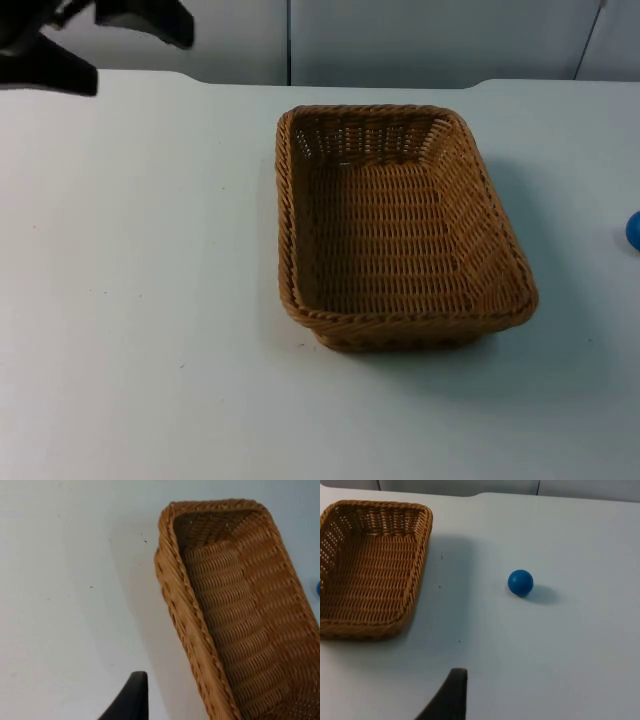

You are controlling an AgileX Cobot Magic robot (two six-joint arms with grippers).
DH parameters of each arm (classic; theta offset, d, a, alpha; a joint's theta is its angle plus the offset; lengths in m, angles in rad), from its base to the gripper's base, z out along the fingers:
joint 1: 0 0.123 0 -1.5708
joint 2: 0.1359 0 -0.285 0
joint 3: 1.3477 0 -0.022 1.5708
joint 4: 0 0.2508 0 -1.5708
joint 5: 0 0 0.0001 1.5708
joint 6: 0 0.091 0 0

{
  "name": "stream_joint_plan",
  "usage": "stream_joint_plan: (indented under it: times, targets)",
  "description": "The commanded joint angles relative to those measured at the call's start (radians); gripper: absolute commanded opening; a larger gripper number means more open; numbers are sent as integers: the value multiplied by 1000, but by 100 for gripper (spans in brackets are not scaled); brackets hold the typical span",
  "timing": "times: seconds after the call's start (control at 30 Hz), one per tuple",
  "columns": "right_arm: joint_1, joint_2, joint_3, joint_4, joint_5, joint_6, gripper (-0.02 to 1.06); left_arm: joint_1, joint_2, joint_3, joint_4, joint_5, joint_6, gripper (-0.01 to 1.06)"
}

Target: Pick up the basket with the left hand and place the ball into the basket with the right hand.

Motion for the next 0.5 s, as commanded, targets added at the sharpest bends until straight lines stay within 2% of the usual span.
stream_joint_plan:
  times: [0.0,0.23,0.47]
  targets:
    - [-8,-4,7,-7,-10,3,104,-35,28,-22,-16,-23,5,105]
    - [-8,-4,7,-7,-10,3,104,-131,192,-132,-16,-37,-37,105]
    - [-8,-4,7,-7,-10,3,104,-186,326,-214,17,-37,-102,105]
